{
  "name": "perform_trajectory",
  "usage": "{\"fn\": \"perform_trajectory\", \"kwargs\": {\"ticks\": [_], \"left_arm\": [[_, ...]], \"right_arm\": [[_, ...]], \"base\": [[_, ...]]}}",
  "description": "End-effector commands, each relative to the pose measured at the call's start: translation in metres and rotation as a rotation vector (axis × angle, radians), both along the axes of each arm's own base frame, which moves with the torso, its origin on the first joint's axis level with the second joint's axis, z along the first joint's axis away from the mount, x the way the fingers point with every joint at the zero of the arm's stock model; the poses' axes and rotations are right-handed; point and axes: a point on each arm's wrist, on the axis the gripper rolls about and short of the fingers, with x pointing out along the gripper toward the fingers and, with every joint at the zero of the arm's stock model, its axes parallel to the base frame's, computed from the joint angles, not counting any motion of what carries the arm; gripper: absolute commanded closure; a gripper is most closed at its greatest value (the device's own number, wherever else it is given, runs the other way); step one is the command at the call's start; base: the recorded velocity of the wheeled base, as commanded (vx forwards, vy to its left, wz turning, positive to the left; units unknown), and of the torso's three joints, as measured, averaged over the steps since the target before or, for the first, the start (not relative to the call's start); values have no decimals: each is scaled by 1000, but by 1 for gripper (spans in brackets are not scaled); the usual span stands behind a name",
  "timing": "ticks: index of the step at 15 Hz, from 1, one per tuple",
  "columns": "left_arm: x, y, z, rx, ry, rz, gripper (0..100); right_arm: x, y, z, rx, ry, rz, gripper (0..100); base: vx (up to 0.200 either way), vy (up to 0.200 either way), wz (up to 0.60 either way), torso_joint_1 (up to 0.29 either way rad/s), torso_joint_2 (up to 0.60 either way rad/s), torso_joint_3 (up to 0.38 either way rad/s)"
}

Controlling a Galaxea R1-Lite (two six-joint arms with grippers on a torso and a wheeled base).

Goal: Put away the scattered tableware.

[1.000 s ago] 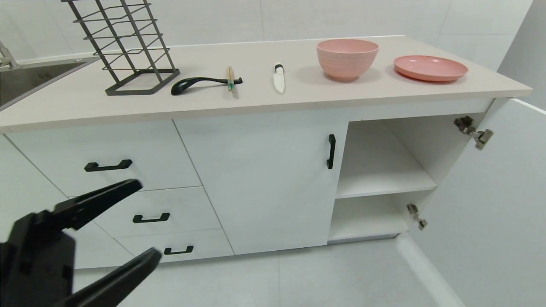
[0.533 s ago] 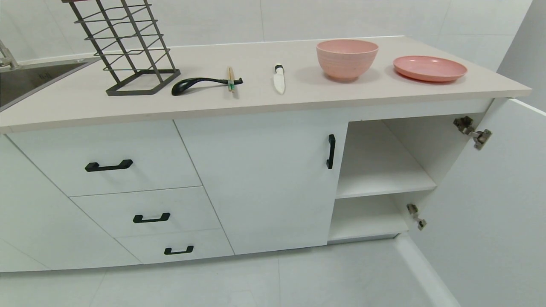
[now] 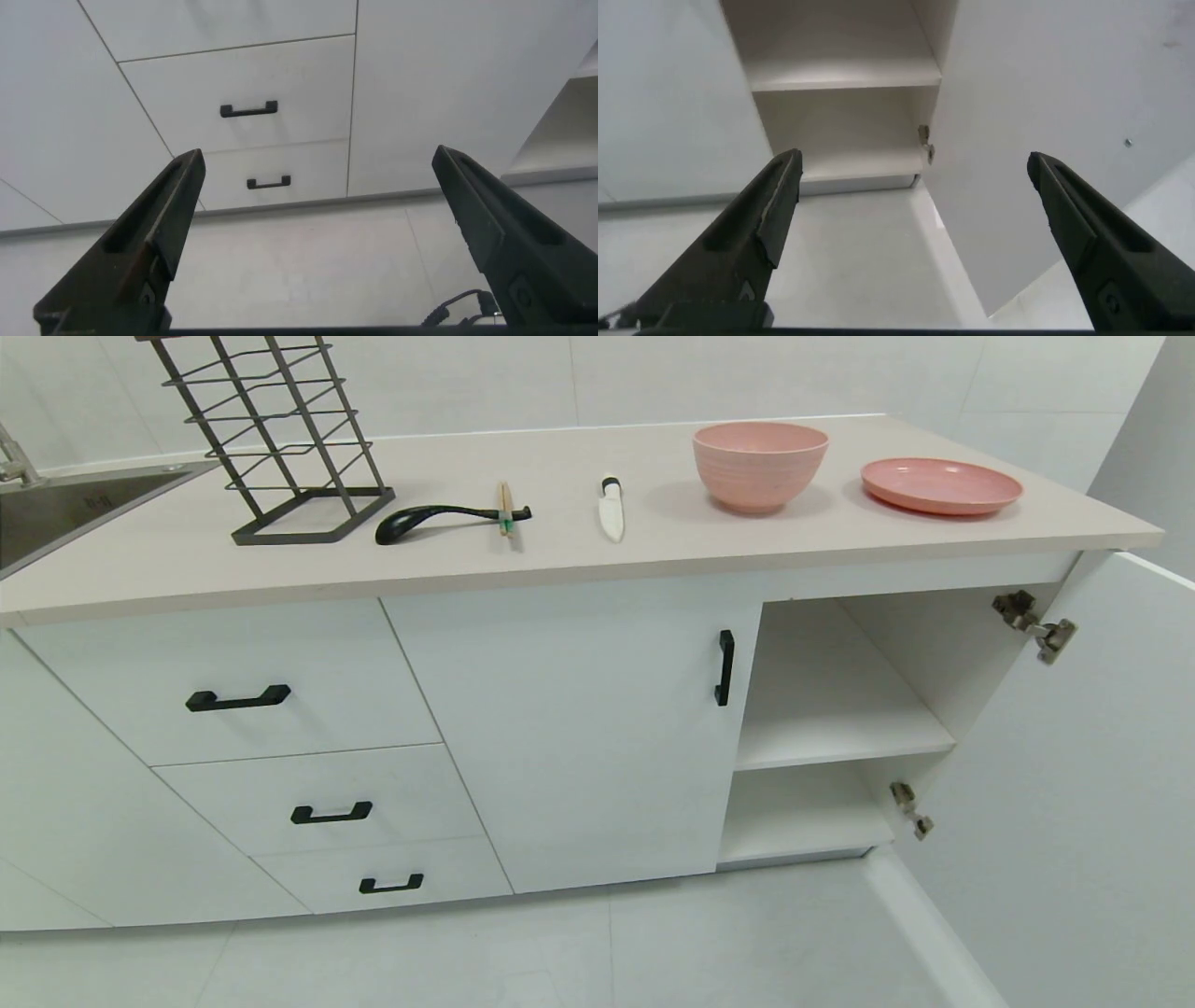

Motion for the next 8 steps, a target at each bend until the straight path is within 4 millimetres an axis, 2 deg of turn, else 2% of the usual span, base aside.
{"fn": "perform_trajectory", "kwargs": {"ticks": [1,6,8], "left_arm": [[0,0,0,5,0,-2,0],[0,0,0,8,0,-7,0],[0,0,0,-4,1,-5,0]], "right_arm": [[0,-2,0,72,-15,-103,0],[0,0,-1,61,-12,3,0],[1,0,-2,67,-11,-17,0]], "base": [[0,0,0,0,0,0],[0,0,0,0,0,0],[0,0,0,0,0,0]]}}
